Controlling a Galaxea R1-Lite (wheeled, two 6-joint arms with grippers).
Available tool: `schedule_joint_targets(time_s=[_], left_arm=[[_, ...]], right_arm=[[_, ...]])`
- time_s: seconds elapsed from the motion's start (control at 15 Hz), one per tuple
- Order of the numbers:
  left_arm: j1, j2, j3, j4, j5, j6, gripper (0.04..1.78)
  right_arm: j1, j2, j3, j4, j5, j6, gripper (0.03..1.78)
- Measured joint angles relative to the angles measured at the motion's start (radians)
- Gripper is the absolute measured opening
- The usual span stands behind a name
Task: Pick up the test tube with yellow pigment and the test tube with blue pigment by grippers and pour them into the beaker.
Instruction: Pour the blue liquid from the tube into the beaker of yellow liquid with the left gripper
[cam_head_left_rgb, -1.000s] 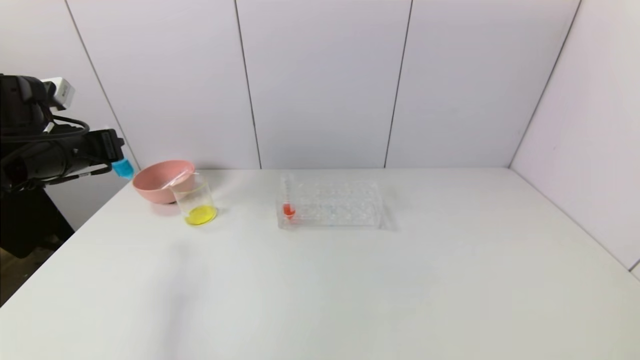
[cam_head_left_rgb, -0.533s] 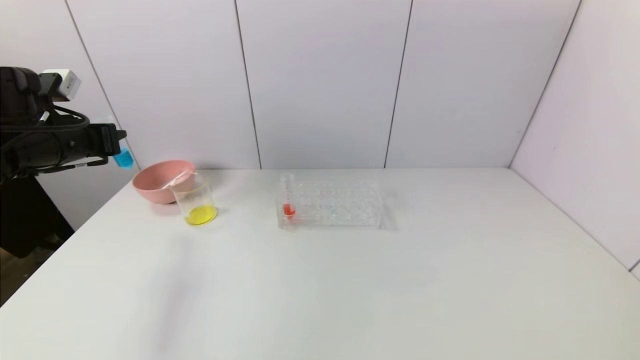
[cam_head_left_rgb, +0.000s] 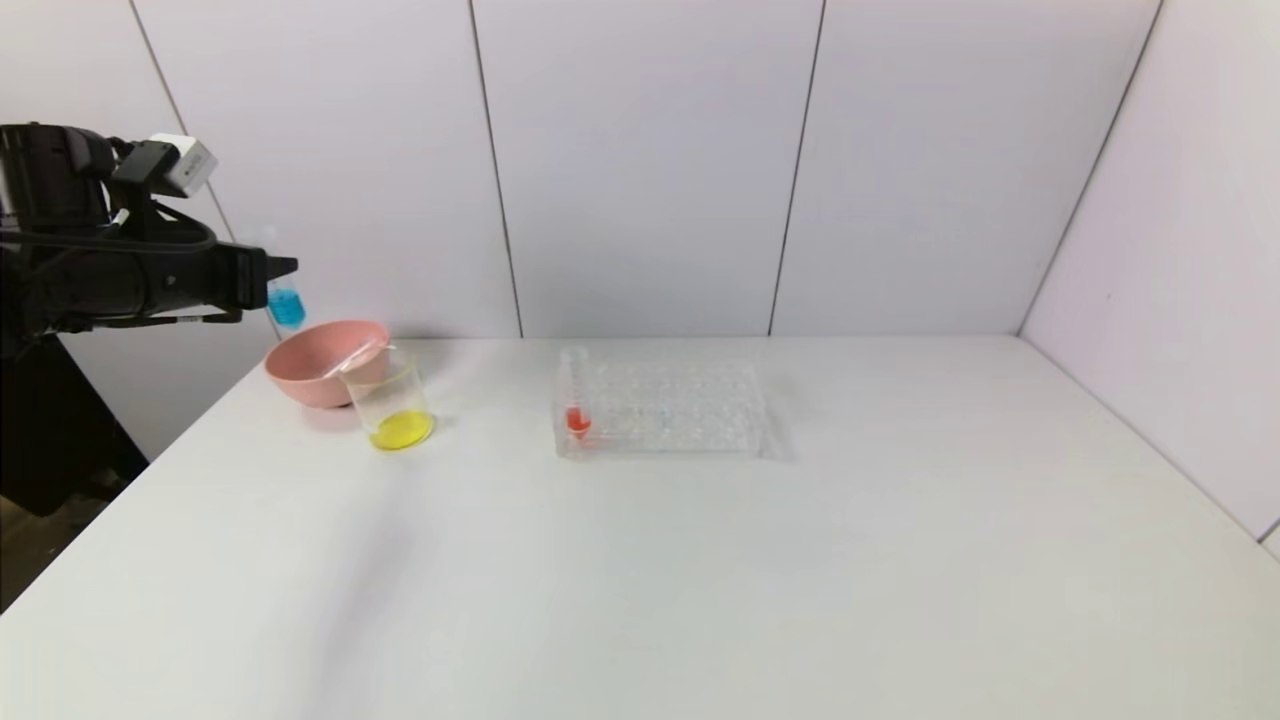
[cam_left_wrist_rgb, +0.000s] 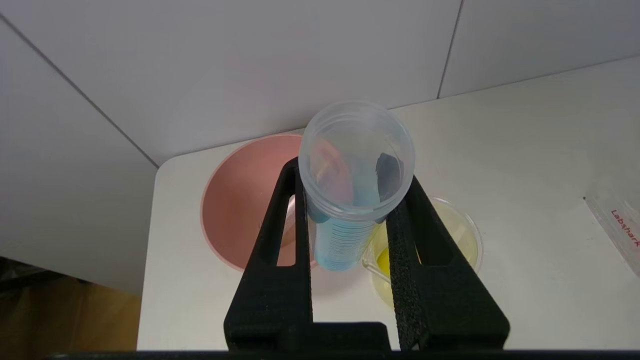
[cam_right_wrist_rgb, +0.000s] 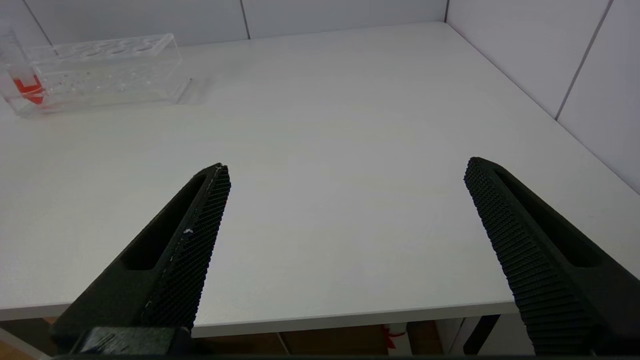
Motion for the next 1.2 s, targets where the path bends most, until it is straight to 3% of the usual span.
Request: schedule_joint_targets(time_s=[0.33,0.67,1.2], left_arm=[[0.056,0.059,-0.142,0.2,-0.209,0.221,0.45],[0.127,0.126,-0.339,0.379,-0.344,0.496,0.45],[0.14,0.297,-0.652,0.682,-0.448,0.902,0.45]], right_arm=[[0.0,0.0,0.0,0.0,0.0,0.0,1.71],[0.0,0.0,0.0,0.0,0.0,0.0,1.71],[0.0,0.0,0.0,0.0,0.0,0.0,1.71]])
